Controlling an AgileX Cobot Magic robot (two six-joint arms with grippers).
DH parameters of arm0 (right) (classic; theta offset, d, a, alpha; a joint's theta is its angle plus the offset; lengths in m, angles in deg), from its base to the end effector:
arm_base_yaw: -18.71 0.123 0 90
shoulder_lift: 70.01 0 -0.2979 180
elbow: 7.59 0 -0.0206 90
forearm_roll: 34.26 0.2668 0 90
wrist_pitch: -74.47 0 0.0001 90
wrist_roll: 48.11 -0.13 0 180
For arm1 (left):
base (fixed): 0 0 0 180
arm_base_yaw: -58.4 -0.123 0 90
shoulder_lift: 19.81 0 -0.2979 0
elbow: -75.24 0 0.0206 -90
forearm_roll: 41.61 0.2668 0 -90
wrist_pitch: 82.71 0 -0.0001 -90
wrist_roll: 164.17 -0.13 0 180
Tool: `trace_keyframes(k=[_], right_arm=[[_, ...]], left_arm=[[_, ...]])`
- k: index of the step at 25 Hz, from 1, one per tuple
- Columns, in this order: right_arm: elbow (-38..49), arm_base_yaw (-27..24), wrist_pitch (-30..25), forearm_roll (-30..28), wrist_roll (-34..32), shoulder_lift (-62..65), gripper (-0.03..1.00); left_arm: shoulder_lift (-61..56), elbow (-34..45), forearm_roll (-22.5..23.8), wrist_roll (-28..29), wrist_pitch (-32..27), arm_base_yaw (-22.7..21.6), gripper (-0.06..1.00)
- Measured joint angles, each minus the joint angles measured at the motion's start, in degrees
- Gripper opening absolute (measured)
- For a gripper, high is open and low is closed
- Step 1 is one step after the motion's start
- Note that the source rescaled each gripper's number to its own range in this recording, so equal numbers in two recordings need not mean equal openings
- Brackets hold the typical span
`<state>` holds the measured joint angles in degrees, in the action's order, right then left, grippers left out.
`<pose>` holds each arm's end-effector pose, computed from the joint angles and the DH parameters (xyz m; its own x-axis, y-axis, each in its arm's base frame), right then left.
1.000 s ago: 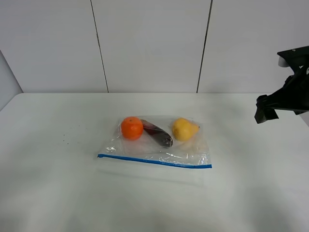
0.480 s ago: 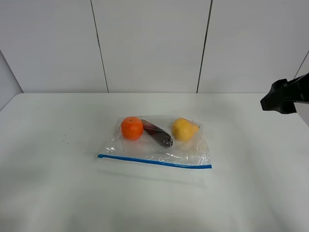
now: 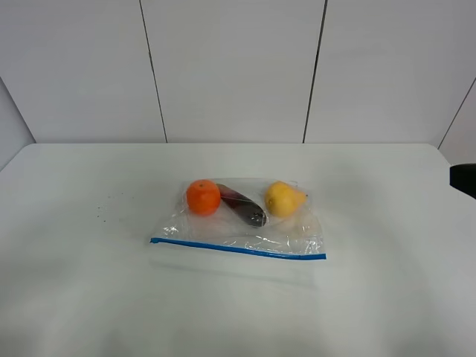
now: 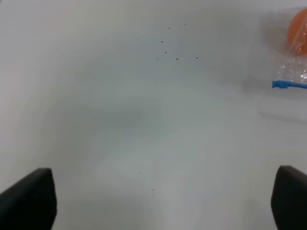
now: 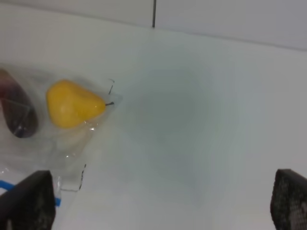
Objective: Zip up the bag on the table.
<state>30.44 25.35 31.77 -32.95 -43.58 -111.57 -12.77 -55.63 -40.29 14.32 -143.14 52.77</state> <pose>0.1444 0.0188 0.3196 -0.5215 -0.1233 -0.8443 -0.1614 0.9859 -0.0443 0.0303 0.0056 0.2669 -0.4496 -0.0064 -0.8932 -0.0990 0.9942 0.0427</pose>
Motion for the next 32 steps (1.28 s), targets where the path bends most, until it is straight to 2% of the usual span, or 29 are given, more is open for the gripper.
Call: trace_keyframes(k=[3,13,21,27,32], right_arm=[[0.49,0.0,-2.71,0.0,-0.48,5.09,1.0],[3.67,0.0,-4.13,0.06,-2.87,21.72,1.0],[3.67,0.0,-10.14,0.17,-4.53,32.55,1.0],[3.73,0.0,-14.13,-1.31,-6.71,34.37,1.0],[4.68,0.0,-14.3,-2.71,-7.26,34.37,1.0]], left_arm=[[0.0,0.0,0.0,0.0,0.0,0.0,1.0],[0.0,0.0,-0.04,0.0,0.0,0.0,1.0],[0.0,0.0,-0.04,0.0,0.0,0.0,1.0],[0.0,0.0,-0.04,0.0,0.0,0.0,1.0],[0.0,0.0,-0.04,0.0,0.0,0.0,1.0]])
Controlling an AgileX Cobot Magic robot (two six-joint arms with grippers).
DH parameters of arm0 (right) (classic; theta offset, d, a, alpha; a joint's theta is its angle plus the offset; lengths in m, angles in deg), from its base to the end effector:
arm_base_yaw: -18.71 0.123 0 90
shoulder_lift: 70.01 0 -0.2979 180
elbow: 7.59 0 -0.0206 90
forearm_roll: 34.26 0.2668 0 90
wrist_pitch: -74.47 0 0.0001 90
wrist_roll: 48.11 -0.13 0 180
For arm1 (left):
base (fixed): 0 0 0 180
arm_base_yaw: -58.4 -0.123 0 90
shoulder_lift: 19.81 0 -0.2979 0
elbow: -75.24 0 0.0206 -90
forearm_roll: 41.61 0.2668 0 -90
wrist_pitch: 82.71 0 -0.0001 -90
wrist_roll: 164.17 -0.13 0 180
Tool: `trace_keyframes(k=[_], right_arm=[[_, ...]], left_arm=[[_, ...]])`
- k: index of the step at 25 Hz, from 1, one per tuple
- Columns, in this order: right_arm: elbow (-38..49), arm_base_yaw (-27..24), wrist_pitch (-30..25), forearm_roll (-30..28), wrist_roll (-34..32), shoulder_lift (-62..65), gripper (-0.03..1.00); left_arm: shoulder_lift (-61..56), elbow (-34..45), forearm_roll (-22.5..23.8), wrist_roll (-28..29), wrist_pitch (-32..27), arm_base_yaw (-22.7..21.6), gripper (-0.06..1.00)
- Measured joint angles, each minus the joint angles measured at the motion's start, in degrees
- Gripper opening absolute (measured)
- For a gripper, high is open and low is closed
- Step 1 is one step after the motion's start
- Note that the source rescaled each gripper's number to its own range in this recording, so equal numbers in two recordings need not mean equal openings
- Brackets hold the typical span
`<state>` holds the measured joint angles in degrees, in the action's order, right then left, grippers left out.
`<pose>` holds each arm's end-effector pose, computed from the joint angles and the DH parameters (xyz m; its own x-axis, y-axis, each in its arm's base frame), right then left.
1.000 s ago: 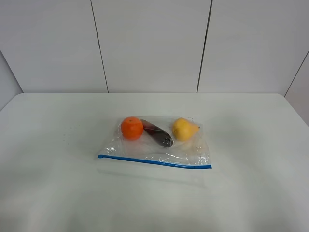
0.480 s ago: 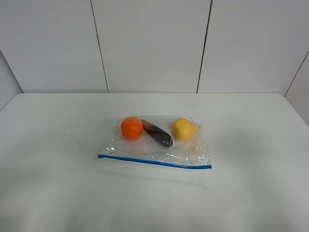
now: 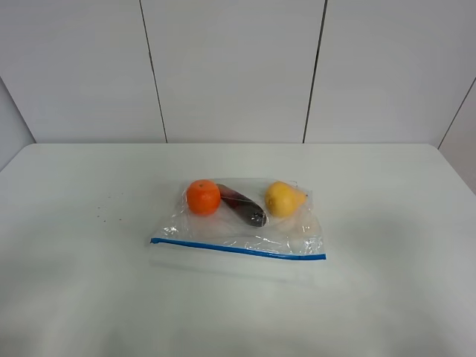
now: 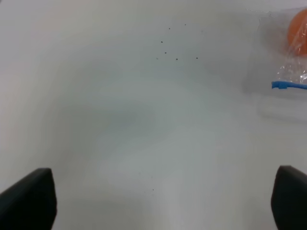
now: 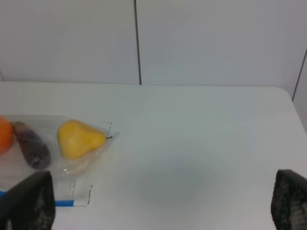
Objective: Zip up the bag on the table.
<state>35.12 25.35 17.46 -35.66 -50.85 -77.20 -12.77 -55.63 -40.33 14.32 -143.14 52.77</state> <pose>0.0198 -0.0004 0.3100 -0.2919 0.0008 -0.9564 -0.0861 0.9959 0.0271 0.0303 0.0055 0.2669 -0.4495 -0.0068 -0.8933 -0.0986 0.9942 0.0421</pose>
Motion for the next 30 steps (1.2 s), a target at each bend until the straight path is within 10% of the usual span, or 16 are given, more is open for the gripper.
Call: trace_keyframes(k=[30], right_arm=[[6.24,0.0,-1.48,0.34,-0.23,0.0,1.0]], left_arm=[[0.0,0.0,0.05,0.0,-0.01,0.0,1.0]])
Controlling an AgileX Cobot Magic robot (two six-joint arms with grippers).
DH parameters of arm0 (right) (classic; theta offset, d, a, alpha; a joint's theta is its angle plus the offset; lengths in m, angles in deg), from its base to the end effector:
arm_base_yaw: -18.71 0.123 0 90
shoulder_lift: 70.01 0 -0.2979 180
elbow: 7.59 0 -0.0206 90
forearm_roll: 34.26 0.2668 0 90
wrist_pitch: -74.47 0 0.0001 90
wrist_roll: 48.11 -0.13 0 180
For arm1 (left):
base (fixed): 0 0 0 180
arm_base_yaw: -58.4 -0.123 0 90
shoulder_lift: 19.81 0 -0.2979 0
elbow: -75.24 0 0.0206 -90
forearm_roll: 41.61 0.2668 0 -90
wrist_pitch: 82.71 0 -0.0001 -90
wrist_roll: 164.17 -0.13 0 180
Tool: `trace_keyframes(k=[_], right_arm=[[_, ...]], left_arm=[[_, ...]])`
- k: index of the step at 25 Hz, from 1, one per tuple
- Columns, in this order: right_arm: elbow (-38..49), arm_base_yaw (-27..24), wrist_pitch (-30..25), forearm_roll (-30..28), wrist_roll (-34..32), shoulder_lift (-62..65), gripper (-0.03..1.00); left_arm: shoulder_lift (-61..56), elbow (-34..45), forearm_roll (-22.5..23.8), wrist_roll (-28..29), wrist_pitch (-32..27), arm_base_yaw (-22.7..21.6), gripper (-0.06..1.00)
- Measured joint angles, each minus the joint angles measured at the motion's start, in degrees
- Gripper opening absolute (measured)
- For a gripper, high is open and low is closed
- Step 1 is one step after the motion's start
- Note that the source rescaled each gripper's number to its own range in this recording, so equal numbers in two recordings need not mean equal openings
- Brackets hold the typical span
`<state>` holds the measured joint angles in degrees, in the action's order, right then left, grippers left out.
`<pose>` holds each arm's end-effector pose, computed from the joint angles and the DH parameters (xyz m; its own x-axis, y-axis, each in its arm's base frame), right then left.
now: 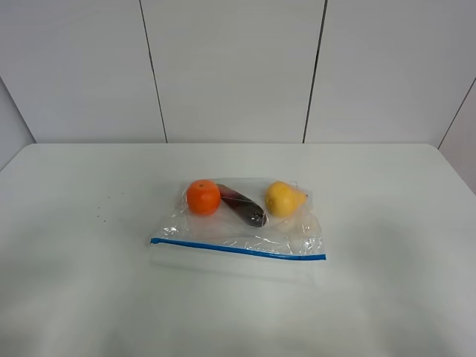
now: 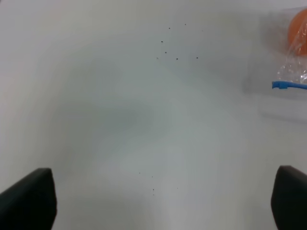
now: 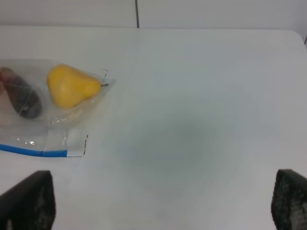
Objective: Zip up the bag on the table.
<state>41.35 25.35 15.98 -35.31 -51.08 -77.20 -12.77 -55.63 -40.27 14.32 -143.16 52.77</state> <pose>0.0326 0.0018 0.2718 -0.4177 -0.0061 -0.9086 -0.0839 0.9960 0.0319 0.0303 0.0056 0.2668 -0.4499 -0.0063 -0.8931 -0.0992 0.9941 0.0430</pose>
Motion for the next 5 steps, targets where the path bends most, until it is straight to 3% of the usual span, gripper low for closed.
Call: trace_keyframes(k=[5], right_arm=[[0.0,0.0,0.0,0.0,0.0,0.0,1.0]], left_arm=[[0.0,0.0,-0.04,0.0,0.0,0.0,1.0]])
